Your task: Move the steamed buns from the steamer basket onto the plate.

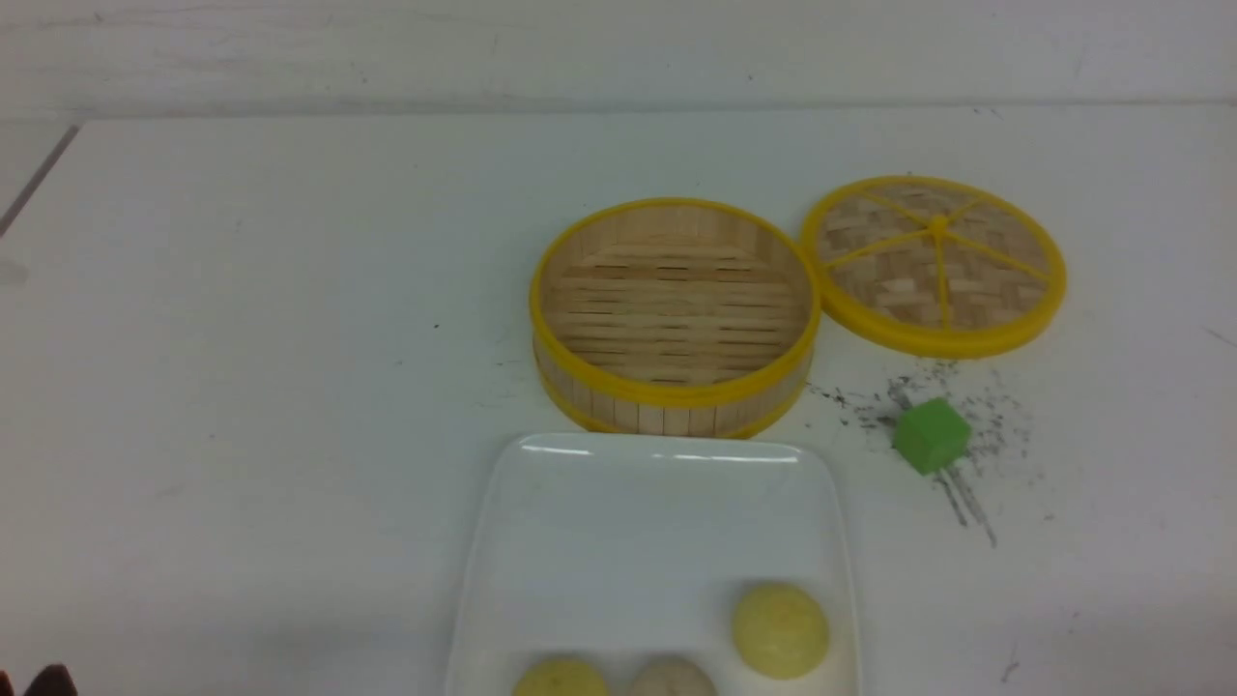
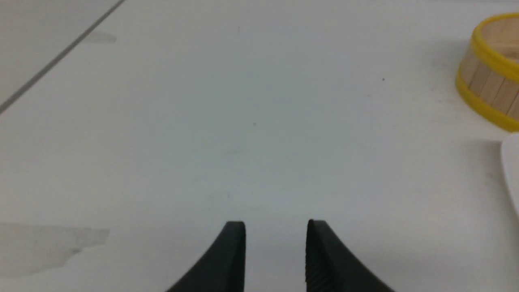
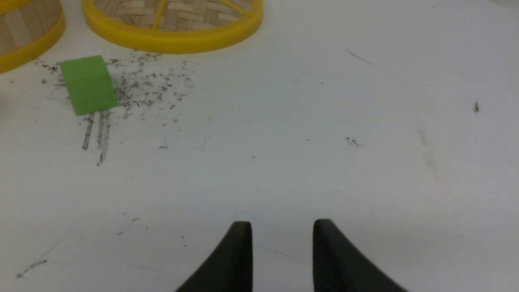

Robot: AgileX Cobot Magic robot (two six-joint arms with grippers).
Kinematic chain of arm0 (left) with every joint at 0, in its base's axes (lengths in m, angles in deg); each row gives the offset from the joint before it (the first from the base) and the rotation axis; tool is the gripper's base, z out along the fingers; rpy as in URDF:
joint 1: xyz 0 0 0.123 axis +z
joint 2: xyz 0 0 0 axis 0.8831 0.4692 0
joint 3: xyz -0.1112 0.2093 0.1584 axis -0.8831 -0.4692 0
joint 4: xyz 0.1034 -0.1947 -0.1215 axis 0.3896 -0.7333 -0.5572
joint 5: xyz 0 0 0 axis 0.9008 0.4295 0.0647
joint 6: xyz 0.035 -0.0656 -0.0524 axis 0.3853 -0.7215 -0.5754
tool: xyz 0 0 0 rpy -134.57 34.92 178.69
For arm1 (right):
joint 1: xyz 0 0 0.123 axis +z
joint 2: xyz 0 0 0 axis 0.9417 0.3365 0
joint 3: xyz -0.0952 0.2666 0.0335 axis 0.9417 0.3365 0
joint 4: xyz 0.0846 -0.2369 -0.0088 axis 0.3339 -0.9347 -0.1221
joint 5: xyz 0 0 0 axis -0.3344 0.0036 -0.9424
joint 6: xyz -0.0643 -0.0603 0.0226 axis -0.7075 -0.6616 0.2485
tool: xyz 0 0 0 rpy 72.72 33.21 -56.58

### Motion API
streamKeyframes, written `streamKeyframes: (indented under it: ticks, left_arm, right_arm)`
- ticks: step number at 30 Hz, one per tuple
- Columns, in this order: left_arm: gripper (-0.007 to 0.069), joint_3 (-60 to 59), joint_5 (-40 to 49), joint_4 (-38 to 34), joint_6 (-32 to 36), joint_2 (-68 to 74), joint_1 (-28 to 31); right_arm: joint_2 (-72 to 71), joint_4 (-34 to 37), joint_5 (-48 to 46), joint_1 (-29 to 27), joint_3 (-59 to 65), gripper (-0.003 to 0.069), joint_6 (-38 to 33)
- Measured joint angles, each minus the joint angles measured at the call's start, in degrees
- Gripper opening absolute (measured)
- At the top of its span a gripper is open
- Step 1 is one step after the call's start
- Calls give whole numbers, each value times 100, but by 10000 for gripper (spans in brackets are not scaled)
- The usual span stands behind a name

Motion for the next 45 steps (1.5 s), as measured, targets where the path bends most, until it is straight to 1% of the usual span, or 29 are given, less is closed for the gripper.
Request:
streamKeyframes:
  ticks: [4, 11, 19, 23, 27, 45]
  left_arm:
    - [240, -59, 29, -81, 57, 4, 101]
    - [242, -59, 36, -69, 80, 4, 102]
    - [242, -59, 36, -69, -56, 4, 102]
    - [242, -59, 41, -136, -359, 4, 102]
    - [242, -59, 41, -142, -480, 4, 102]
    - [242, -59, 47, -155, -500, 4, 102]
  right_arm:
    - [0, 0, 0, 0, 0, 239, 0]
    - [0, 0, 0, 0, 0, 239, 0]
    - [0, 0, 0, 0, 0, 239, 0]
    - [0, 0, 0, 0, 0, 239, 0]
    - [0, 0, 0, 0, 0, 239, 0]
    - [0, 0, 0, 0, 0, 239, 0]
